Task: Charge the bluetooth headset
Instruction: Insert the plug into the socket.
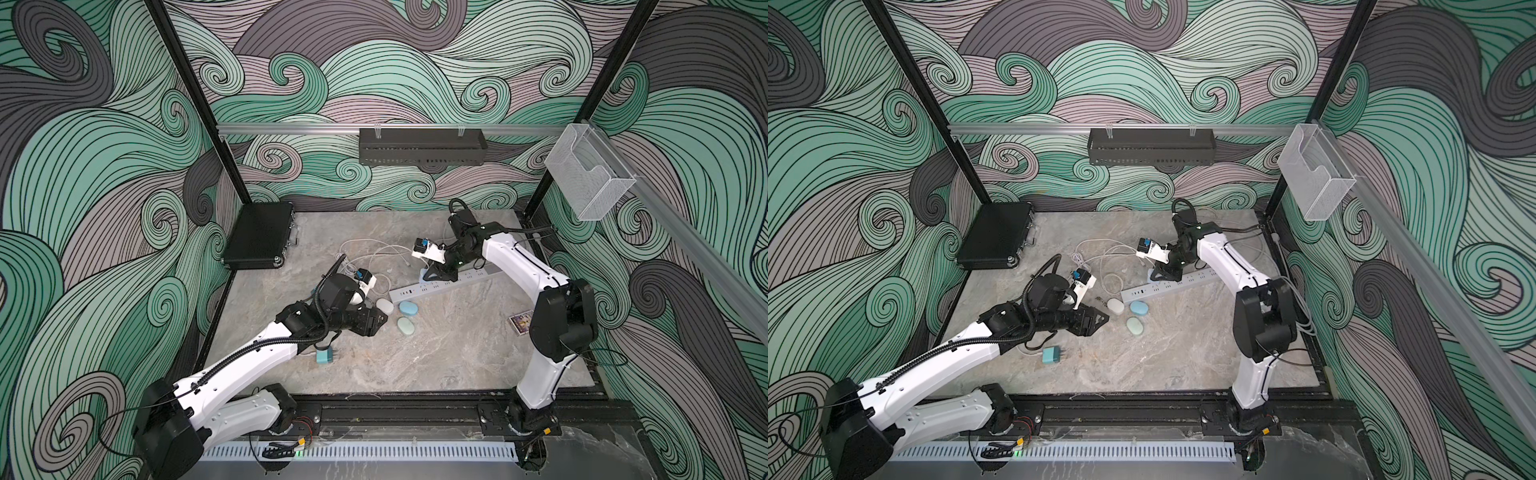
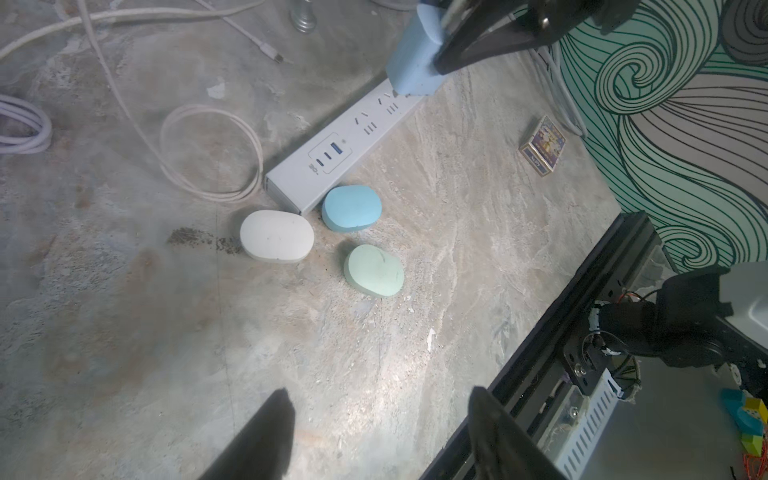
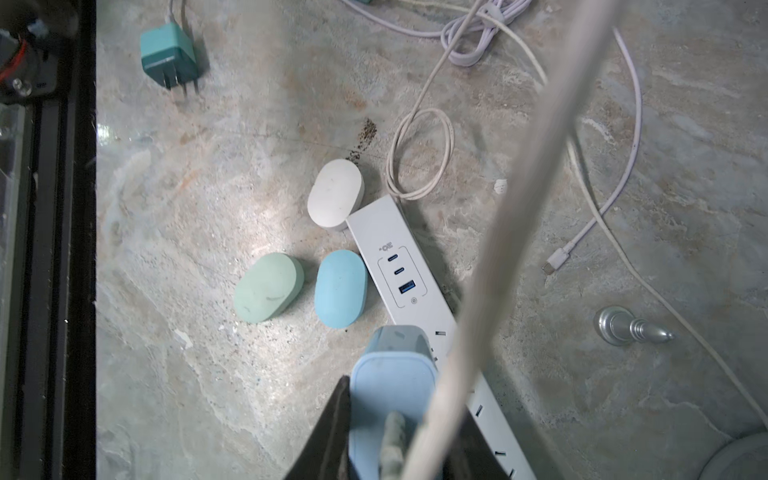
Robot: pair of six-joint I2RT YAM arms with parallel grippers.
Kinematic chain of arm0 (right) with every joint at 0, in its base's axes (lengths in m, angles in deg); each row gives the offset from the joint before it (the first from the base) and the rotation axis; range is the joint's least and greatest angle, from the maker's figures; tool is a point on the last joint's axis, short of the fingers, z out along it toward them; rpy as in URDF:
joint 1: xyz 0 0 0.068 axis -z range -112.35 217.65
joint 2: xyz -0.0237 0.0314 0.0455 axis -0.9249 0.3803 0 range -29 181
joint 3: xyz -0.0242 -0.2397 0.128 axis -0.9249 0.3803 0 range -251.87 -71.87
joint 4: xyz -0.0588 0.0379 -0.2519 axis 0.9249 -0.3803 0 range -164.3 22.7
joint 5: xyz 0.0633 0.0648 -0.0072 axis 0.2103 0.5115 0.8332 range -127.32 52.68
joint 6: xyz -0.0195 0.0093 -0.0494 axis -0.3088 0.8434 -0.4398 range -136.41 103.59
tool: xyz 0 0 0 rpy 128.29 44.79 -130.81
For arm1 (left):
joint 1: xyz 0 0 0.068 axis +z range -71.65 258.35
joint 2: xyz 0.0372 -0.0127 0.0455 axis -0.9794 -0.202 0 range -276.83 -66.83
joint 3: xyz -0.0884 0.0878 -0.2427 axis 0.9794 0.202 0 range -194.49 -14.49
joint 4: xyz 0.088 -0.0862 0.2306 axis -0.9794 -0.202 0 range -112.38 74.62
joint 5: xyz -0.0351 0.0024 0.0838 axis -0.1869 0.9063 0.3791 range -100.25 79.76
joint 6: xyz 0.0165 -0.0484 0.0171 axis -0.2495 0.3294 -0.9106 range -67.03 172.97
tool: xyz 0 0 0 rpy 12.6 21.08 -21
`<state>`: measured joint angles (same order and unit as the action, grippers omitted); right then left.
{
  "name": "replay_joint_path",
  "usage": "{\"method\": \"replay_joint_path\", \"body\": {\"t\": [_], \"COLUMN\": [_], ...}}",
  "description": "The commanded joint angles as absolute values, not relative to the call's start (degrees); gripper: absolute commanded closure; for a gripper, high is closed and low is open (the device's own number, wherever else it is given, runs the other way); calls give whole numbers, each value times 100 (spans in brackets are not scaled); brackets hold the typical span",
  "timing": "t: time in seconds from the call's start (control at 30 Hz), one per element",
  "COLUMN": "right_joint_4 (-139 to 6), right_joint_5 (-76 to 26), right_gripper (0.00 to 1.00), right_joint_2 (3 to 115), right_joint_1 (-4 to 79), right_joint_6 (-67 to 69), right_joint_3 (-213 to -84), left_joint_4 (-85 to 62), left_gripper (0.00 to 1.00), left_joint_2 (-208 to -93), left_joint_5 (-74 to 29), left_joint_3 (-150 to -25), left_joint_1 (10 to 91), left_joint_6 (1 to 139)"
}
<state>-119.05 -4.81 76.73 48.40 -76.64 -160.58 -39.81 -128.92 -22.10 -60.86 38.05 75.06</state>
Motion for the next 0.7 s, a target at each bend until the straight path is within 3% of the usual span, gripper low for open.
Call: {"method": "replay_joint_path", "body": {"t": [0.0, 0.67], "right_joint_4": [-12125, -12413], "right_joint_5": [-393, -577], "right_gripper": [95, 96], "right_joint_2": [7847, 8672], "right_joint_1": [4871, 5033], "right_joint_6": [-8450, -10233], "right_joint_3": [-16250, -16578], "left_joint_4": [-3948, -4130], "left_gripper": [34, 36], "left_joint_2": [-13051, -13845], "left_joint_5": [-2415, -2312], "left_joint_3": [-6294, -6729], "left_joint_1": [3946, 4056], "left_joint_6": [7534, 7215]}}
